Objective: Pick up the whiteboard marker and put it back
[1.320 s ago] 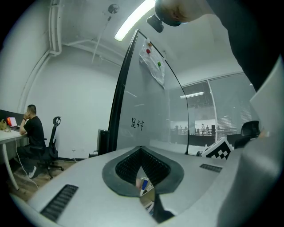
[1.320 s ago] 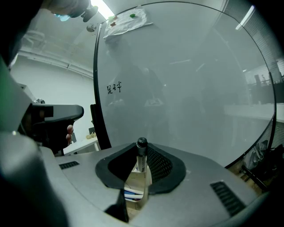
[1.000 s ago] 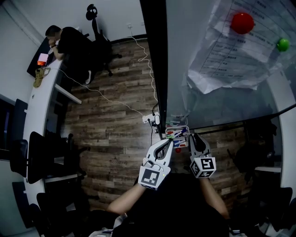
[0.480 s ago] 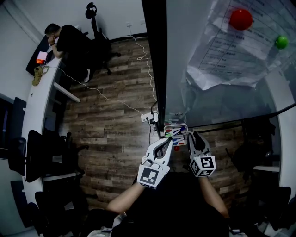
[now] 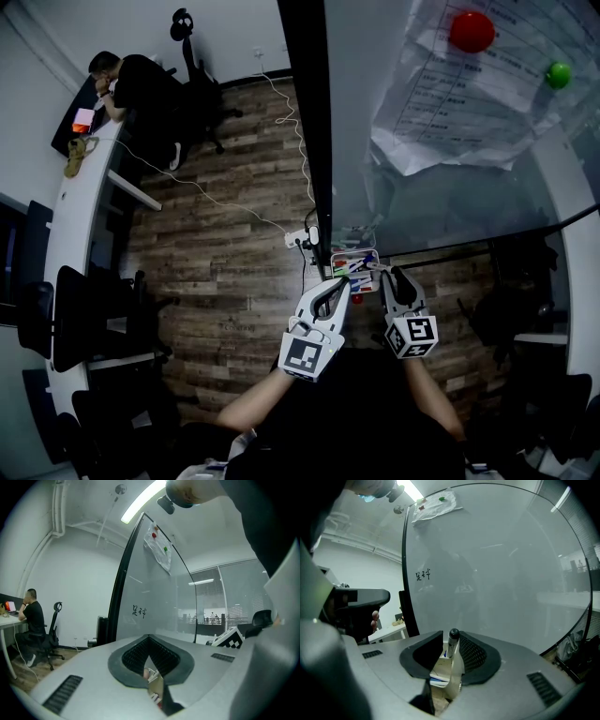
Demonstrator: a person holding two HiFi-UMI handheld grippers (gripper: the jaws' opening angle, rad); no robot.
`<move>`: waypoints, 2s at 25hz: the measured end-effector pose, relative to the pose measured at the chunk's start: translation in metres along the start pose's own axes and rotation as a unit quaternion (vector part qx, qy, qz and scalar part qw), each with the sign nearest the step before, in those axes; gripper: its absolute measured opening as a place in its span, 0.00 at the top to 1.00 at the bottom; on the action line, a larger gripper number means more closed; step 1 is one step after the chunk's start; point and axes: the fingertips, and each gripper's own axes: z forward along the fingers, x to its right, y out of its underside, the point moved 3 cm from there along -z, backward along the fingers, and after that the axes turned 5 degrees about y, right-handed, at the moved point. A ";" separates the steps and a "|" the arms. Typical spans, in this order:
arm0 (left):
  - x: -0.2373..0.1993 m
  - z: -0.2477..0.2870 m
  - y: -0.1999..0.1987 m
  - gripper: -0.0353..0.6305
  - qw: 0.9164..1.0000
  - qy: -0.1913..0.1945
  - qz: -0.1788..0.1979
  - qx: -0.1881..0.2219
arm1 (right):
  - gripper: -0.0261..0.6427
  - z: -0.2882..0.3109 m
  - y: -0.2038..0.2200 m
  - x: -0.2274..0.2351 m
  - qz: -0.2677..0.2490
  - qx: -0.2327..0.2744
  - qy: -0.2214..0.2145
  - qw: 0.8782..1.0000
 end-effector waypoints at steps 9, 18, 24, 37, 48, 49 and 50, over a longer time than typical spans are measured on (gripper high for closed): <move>0.002 -0.005 0.002 0.94 1.000 0.000 -0.006 0.004 | 0.81 -0.006 0.001 0.000 0.002 0.004 0.005 1.000; 0.004 -0.009 0.000 0.94 1.000 0.001 0.005 0.004 | 0.81 -0.016 -0.003 0.003 0.002 0.015 0.012 1.000; 0.010 -0.012 0.002 0.94 1.000 0.002 -0.004 0.009 | 0.82 -0.028 -0.010 -0.001 0.012 0.028 0.017 0.999; 0.019 -0.024 0.003 0.94 1.000 -0.010 -0.003 0.011 | 0.94 -0.058 -0.026 -0.025 0.023 0.037 -0.018 0.999; 0.036 -0.039 0.007 0.94 1.000 -0.015 -0.006 0.013 | 0.94 -0.087 -0.032 -0.035 -0.002 0.040 -0.021 0.999; 0.038 -0.040 0.007 0.94 1.000 -0.015 -0.007 0.014 | 0.94 -0.090 -0.032 -0.035 -0.005 0.040 -0.020 0.999; 0.040 -0.041 0.008 0.94 1.000 -0.015 -0.008 0.015 | 0.94 -0.093 -0.032 -0.036 -0.009 0.041 -0.019 0.999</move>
